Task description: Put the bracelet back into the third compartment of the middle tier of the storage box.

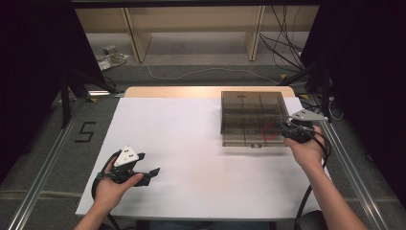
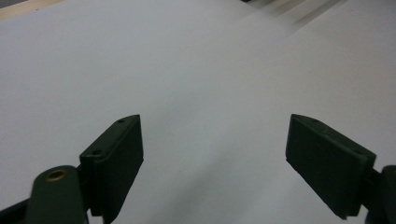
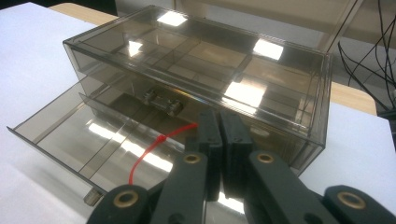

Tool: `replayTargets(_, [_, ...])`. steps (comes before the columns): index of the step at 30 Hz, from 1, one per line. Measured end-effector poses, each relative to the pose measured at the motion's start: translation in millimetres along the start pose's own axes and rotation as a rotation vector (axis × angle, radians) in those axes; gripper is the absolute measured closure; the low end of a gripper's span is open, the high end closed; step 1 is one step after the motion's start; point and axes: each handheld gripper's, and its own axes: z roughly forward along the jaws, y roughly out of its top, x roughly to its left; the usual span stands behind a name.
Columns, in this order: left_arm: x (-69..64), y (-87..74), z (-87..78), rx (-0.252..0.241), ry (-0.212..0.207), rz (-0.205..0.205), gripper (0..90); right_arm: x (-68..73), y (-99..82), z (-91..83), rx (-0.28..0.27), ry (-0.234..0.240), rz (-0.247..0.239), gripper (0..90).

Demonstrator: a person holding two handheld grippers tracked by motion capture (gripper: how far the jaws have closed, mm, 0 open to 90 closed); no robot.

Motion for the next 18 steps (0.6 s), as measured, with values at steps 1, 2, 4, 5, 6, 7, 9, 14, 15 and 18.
replayTargets(1, [0.0,0.0,0.0,-0.001,0.000,-0.001,19.1,-0.1,0.0,-0.2,0.001,-0.001,0.002,88.7])
replayTargets(2, [0.0,0.0,-0.1,-0.001,0.000,0.000,19.1,-0.4,0.0,-0.2,0.002,0.000,0.000,88.7])
replayTargets(4, [0.0,0.0,-0.1,-0.001,0.000,0.000,19.1,-0.8,-0.1,-0.3,0.002,-0.002,0.000,88.7])
replayTargets(5, [-0.1,0.0,-0.1,-0.002,0.000,-0.001,19.1,-0.9,0.0,-0.4,0.003,-0.002,0.001,88.7])
replayTargets(6, [0.0,0.0,-0.2,-0.001,0.000,0.000,19.1,-1.0,-0.1,-0.4,0.003,-0.003,0.001,88.7])
replayTargets(7, [0.1,0.0,-0.1,-0.001,0.000,0.000,19.1,-1.0,-0.1,-0.5,0.004,-0.003,0.001,88.7])
replayTargets(9, [0.0,0.0,-0.1,-0.002,0.000,-0.002,19.1,-1.2,-0.1,-0.5,0.004,-0.004,0.003,88.7])
replayTargets(14, [0.0,0.0,-0.1,-0.002,0.000,-0.001,19.1,-2.0,-0.1,-0.8,0.003,-0.005,0.003,88.7])
replayTargets(15, [0.0,0.0,-0.1,-0.001,0.000,-0.001,19.1,-2.2,0.0,-1.0,0.004,-0.005,0.003,88.7])
replayTargets(18, [0.1,-0.1,-0.1,0.000,0.001,0.000,19.1,-2.7,-0.2,-1.2,0.004,-0.007,0.003,88.7])
